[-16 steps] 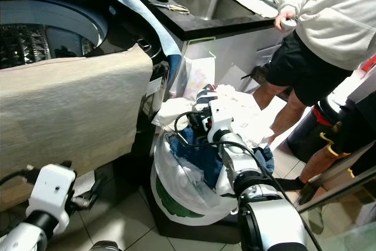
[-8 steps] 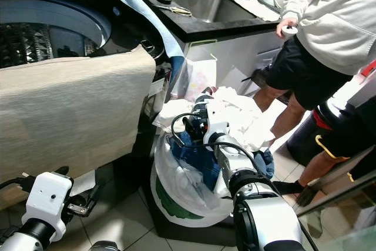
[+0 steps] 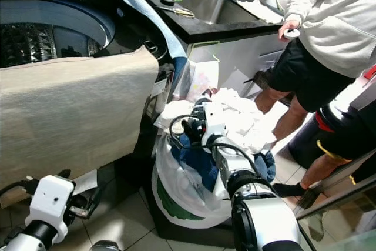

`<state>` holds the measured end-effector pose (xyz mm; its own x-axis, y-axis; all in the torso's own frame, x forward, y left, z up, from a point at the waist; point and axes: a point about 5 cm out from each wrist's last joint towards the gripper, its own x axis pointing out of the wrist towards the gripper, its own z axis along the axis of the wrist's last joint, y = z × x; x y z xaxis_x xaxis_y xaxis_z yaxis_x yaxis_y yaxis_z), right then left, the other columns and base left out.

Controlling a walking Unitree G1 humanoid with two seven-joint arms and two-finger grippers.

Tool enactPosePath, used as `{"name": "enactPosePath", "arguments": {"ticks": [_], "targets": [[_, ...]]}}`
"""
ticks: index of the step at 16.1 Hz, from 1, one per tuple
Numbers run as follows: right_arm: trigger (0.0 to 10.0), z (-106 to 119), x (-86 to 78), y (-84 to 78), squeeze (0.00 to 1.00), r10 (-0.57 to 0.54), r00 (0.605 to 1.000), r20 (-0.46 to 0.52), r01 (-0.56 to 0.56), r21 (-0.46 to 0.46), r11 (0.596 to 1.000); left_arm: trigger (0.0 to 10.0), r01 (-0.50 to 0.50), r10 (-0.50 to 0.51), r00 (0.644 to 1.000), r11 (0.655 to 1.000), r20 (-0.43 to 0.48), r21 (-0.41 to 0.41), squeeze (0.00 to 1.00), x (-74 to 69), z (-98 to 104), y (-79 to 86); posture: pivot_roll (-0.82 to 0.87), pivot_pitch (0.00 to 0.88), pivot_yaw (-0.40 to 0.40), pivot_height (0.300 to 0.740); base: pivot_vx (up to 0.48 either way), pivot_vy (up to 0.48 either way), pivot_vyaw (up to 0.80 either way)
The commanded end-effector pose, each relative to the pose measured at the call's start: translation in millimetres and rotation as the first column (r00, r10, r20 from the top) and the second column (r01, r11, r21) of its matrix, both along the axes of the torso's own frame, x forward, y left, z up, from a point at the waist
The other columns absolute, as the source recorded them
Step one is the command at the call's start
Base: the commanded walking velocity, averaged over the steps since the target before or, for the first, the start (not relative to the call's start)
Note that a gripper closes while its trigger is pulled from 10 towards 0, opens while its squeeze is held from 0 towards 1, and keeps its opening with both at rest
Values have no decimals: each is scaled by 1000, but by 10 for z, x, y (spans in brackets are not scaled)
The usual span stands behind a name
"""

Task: Clothes washing

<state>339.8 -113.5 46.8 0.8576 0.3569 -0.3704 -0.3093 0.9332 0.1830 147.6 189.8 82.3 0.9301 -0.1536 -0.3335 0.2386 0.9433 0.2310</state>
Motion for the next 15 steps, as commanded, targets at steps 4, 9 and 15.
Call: {"name": "enactPosePath", "arguments": {"ticks": [4,9,15], "targets": [[0,-147,-85,-22,0,-30,983,-180,52,117,992,10000,21,-21,1000,1000,-6,-17,0,11,-69,-9,397,0,-224,740,0,0,0],[0,-142,-88,-10,0,-23,982,-186,51,149,988,10000,21,-21,1000,1000,0,-14,0,24,-94,41,395,0,-224,740,0,0,0],[0,-100,-70,-31,0,-7,986,-167,38,186,982,10000,30,-30,1000,999,5,-18,0,90,-184,33,380,0,-218,740,0,0,0]]}}
